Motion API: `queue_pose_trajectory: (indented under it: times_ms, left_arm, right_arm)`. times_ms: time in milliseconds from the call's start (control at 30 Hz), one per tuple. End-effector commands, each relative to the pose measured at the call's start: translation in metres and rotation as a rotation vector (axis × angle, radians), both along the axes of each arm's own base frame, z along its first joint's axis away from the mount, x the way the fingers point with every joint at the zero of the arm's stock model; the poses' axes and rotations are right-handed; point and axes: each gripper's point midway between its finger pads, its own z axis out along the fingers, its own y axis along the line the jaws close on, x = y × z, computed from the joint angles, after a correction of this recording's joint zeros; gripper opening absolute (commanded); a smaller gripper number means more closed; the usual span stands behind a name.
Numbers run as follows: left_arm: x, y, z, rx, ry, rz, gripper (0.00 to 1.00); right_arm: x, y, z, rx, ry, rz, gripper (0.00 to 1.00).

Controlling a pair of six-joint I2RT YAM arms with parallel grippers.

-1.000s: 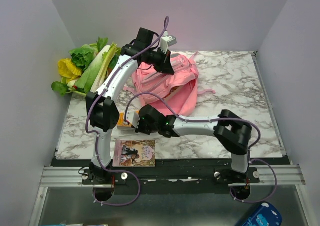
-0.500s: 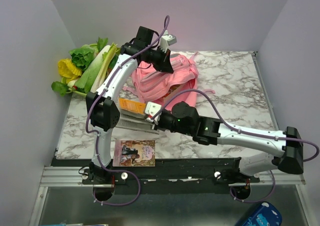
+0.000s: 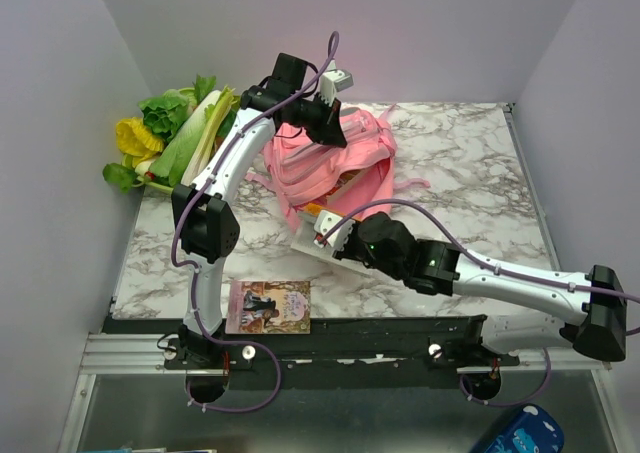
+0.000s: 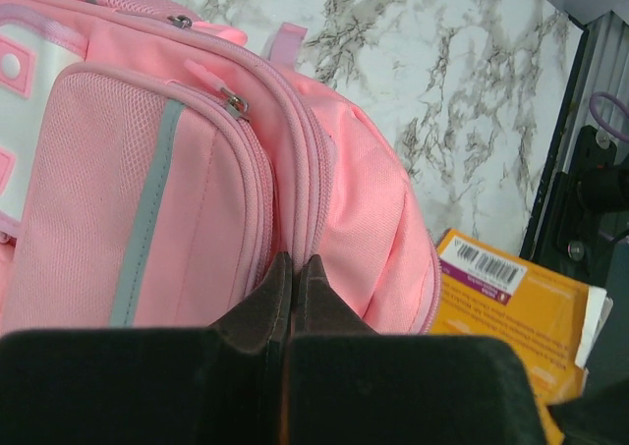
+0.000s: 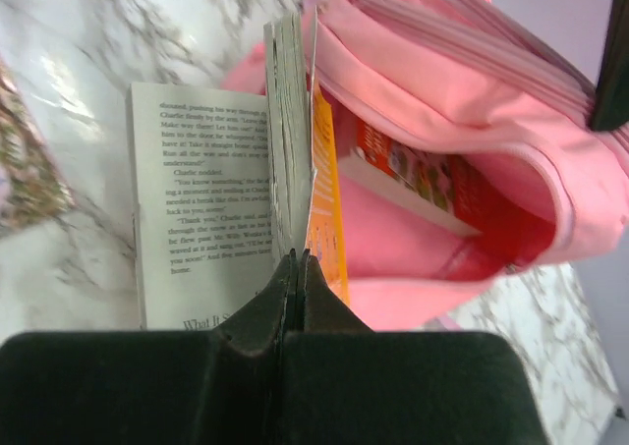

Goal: Pack the student bag
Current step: Place the book in the student bag.

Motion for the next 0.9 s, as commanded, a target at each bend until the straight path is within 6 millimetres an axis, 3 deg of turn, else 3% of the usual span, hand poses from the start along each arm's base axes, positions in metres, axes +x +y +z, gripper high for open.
queue_pose_trajectory:
  times_ms: [0,167,300,367,500,533,600,733,867]
  left_arm:
    - [0.009,0.008,0.023,-0.030,-0.074,0.024,0.00]
    - [0.005,0.006,0.024,-0.041,-0.060,0.015,0.00]
    - [0.000,0.006,0.026,-0.047,-0.051,0.003,0.00]
    - [-0.001,0.006,0.028,-0.048,-0.057,-0.004,0.00]
    - [-0.009,0.006,0.034,-0.058,-0.052,-0.026,0.00]
    - [-0.010,0.006,0.036,-0.061,-0.053,-0.030,0.00]
    - [-0.012,0.006,0.036,-0.063,-0.047,-0.036,0.00]
    - [-0.016,0.007,0.035,-0.054,-0.049,-0.051,0.00]
    - [-0.020,0.007,0.033,-0.056,-0.036,-0.065,0.00]
  right_arm:
    - [0.032,-0.033,0.014,-0.077,-0.124,-0.115,0.01]
    - [0.062,-0.044,0.010,-0.143,-0.173,-0.159,0.01]
    - [0.084,-0.038,0.005,-0.176,-0.208,-0.150,0.01]
    - [0.097,-0.033,-0.005,-0.201,-0.215,-0.149,0.01]
    - [0.117,-0.016,-0.002,-0.193,-0.305,-0.133,0.01]
    - [0.121,-0.009,0.009,-0.155,-0.341,-0.133,0.00]
    - [0.129,-0.001,0.004,-0.179,-0.369,-0.121,0.00]
    - [0.135,0.013,0.011,-0.158,-0.398,-0.090,0.01]
    - [0.142,0.028,0.004,-0.163,-0.445,-0.027,0.00]
